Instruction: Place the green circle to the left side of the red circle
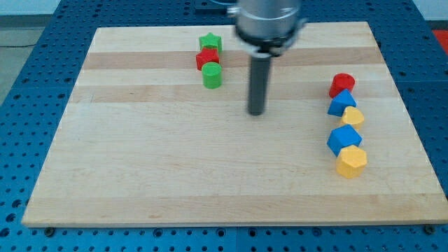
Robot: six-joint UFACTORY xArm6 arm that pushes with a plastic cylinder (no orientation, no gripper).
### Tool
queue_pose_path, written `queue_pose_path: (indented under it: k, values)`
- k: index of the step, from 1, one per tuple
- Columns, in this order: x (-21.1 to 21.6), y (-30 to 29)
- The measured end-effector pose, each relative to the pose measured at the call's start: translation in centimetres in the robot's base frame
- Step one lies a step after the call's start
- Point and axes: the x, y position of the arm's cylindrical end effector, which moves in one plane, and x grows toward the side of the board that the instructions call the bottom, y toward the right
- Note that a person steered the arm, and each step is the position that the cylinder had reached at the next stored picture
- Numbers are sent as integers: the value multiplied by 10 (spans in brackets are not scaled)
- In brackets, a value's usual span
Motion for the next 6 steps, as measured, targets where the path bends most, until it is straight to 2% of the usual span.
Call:
queue_pose_path:
  k: [1,2,4,6]
  values:
    - [-1,-73]
    - [-19,-106]
    - [-76,-96]
    - [-90,-23]
